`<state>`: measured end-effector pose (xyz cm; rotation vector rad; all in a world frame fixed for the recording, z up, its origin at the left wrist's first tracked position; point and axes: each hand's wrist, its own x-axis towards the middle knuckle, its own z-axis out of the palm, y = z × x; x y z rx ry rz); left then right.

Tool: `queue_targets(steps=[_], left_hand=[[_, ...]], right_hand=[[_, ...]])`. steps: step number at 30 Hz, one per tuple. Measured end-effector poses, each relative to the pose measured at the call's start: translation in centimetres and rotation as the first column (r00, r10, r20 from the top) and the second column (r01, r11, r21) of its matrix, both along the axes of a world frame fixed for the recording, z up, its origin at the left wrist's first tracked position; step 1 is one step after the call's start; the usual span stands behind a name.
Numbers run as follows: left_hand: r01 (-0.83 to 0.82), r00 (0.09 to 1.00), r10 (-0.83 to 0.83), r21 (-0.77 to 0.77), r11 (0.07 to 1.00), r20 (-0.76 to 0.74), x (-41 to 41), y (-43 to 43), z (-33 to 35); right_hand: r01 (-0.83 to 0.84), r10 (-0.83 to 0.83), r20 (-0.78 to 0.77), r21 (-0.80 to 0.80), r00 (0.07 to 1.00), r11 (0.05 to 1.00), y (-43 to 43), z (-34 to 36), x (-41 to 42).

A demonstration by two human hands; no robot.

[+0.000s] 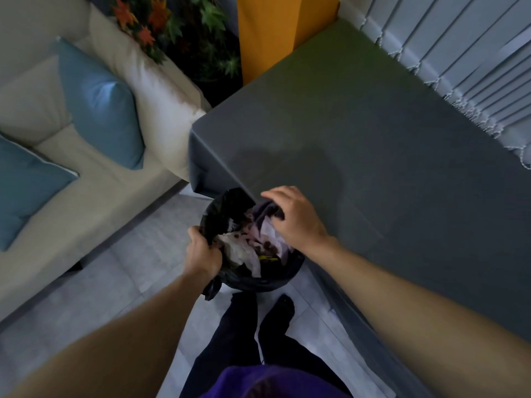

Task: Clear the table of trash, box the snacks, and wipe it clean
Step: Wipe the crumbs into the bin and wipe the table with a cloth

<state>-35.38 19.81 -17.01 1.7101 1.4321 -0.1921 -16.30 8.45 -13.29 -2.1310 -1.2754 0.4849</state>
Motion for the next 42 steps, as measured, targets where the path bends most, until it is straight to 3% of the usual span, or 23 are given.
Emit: queue_targets(steps=[1, 5, 8, 11, 14, 16, 19, 23, 26, 28, 30, 34, 36, 39, 42], left_hand=[[-0.004, 1.000, 0.004, 0.001, 1.000, -0.003, -0.1, -0.1, 0.0], [-0.022, 1.000, 0.021, -0.009, 1.000, -0.014, 0.0, -0.5, 0.2], [-0.022, 1.000, 0.021, -0.012, 1.000, -0.017, 0.1, -0.7, 0.3], [-0.016, 1.000, 0.015, -0.018, 1.000, -0.013, 0.0, -0.8, 0.4], [-0.024, 1.000, 0.024, -0.034, 0.999, -0.006, 0.0, -0.9, 0.5], [-0.025, 1.000, 0.025, -0.021, 0.999, -0.009, -0.2, -0.8, 0.6], [-0.012, 1.000, 0.012, -0.009, 1.000, -0.019, -0.2, -0.8, 0.7], [0.009, 0.999, -0.008, 0.023, 1.000, -0.036, 0.2, -0.8, 0.9], [0.026, 0.999, -0.024, 0.035, 0.999, -0.048, 0.4, -0.9, 1.0], [0.020, 0.999, -0.019, 0.026, 0.999, -0.042, 0.6, -0.9, 0.9], [0.017, 0.999, -0.016, 0.025, 1.000, -0.044, 0.7, -0.9, 0.8], [0.012, 0.999, -0.011, 0.020, 1.000, -0.046, 1.0, -0.9, 0.6], [0.012, 0.998, -0.011, 0.013, 1.000, -0.058, 1.2, -0.9, 0.6], [0.003, 0.999, -0.003, 0.001, 1.000, -0.054, 1.4, -0.7, 0.8], [-0.009, 0.999, 0.009, 0.001, 1.000, -0.048, 1.6, -0.7, 0.8]], right_hand=[[0.008, -0.008, 0.002, -0.052, 1.000, 0.999, -0.1, 0.0, 0.2], [-0.292, 0.281, -0.098, -0.134, 0.955, 0.947, -0.9, 0.3, -0.4], [-0.239, 0.234, -0.050, -0.136, 0.971, 0.962, -1.4, 0.2, -1.5], [-0.276, 0.291, 0.002, -0.311, 0.957, 0.909, -1.8, -0.5, -3.6], [-0.124, 0.116, -0.046, -0.436, 0.992, 0.891, -2.0, -1.2, -4.8], [-0.059, 0.037, -0.062, -0.419, 0.997, 0.906, -2.0, -1.3, -4.8], [-0.078, 0.056, -0.122, -0.183, 0.991, 0.980, -1.8, -0.2, -4.1], [0.272, -0.278, 0.071, 0.087, 0.958, 0.958, -1.2, 0.0, 0.5], [0.349, -0.323, 0.171, -0.154, 0.931, 0.924, -2.0, -1.1, 3.5], [0.330, -0.287, 0.227, -0.182, 0.931, 0.926, -2.4, -1.7, 3.1], [0.270, -0.251, 0.184, -0.085, 0.950, 0.959, -2.5, -1.8, 1.5], [-0.146, 0.146, 0.094, -0.007, 0.985, 0.989, -2.8, -2.0, -2.8], [-0.191, 0.191, -0.016, -0.012, 0.982, 0.982, -2.9, -1.5, -3.0], [0.049, -0.051, 0.017, 0.082, 0.999, 0.995, -1.9, -1.1, -0.6], [0.490, -0.496, 0.049, 0.094, 0.867, 0.866, -1.4, -0.8, 3.0]])
